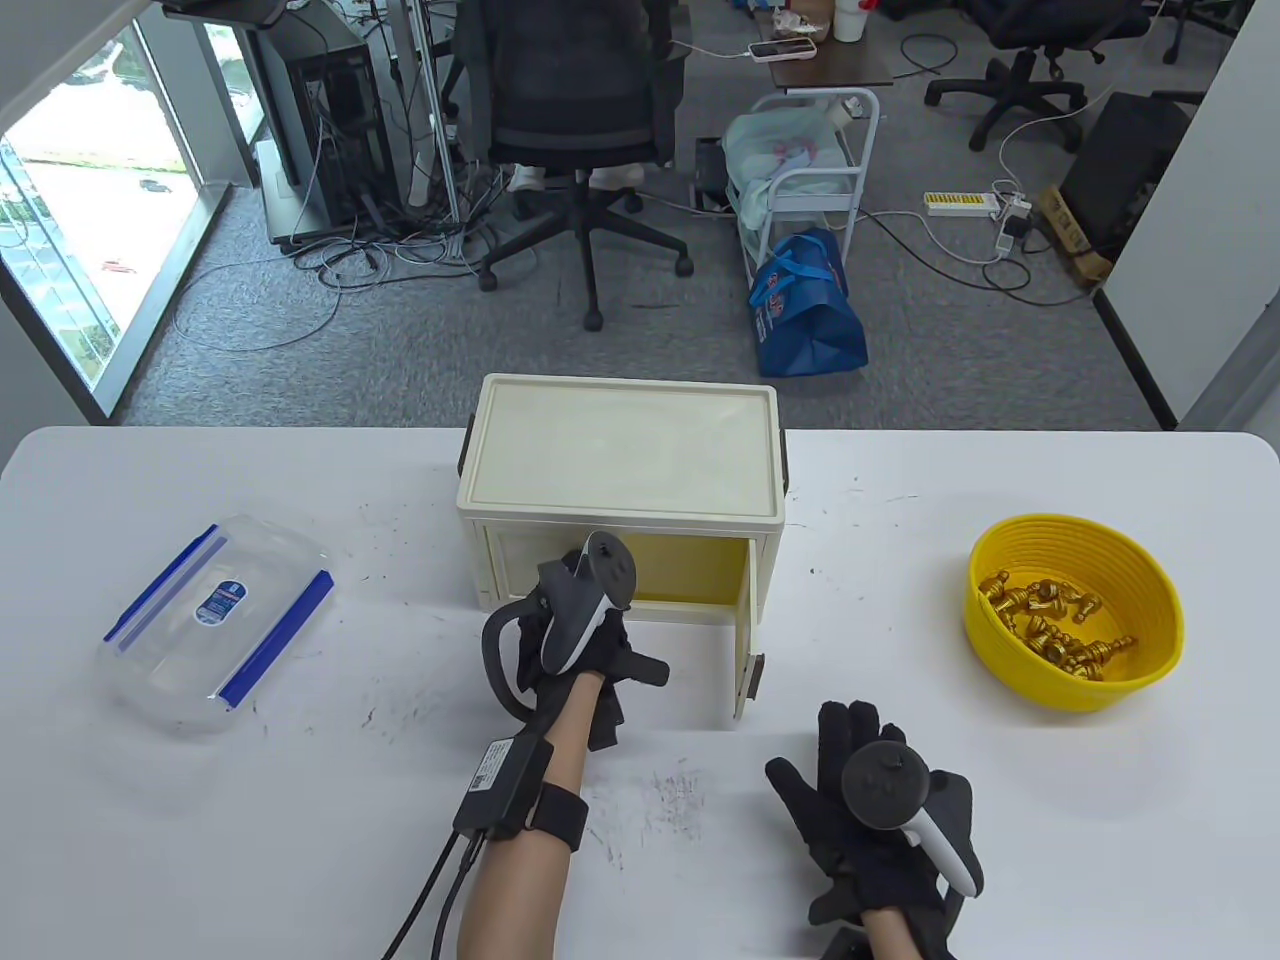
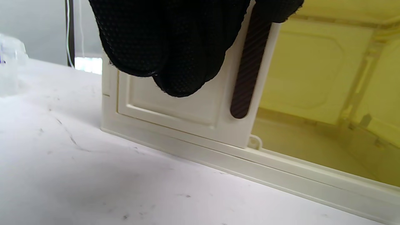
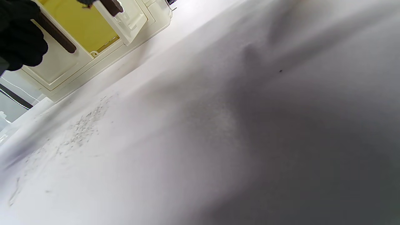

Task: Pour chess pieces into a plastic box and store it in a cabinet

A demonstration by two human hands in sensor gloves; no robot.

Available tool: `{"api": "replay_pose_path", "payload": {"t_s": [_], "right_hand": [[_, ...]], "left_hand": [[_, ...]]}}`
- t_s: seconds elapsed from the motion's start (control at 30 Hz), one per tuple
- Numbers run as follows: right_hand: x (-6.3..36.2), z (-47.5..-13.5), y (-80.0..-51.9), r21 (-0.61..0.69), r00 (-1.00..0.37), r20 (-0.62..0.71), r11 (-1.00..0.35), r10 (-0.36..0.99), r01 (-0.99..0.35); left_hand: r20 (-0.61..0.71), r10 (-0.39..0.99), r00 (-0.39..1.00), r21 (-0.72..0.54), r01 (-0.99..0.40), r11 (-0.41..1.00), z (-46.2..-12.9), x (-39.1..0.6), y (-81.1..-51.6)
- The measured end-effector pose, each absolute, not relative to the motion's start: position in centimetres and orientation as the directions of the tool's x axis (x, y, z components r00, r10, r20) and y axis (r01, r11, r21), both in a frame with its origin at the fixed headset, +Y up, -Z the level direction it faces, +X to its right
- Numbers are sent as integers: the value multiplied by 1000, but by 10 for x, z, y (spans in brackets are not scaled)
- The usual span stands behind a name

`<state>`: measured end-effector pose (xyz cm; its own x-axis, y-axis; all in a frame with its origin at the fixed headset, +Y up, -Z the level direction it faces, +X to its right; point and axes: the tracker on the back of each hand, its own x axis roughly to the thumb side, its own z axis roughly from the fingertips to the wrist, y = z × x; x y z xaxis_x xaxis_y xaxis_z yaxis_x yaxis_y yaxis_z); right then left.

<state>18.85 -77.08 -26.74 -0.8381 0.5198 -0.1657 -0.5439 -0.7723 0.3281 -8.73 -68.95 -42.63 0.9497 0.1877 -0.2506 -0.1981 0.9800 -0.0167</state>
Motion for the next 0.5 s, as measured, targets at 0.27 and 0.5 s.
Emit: {"api": "replay_pose_path", "payload": {"t_s": [0.27, 0.5], "right_hand": [[188, -267, -771, 329, -841, -153, -775, 520, -539], [187, -266, -771, 341, -842, -158, -771, 516, -537]], "left_hand": [[-259, 193, 946, 1, -200, 980, -429, -85, -689], [-218, 69, 974, 49, -60, 997, -425, -79, -689]]}}
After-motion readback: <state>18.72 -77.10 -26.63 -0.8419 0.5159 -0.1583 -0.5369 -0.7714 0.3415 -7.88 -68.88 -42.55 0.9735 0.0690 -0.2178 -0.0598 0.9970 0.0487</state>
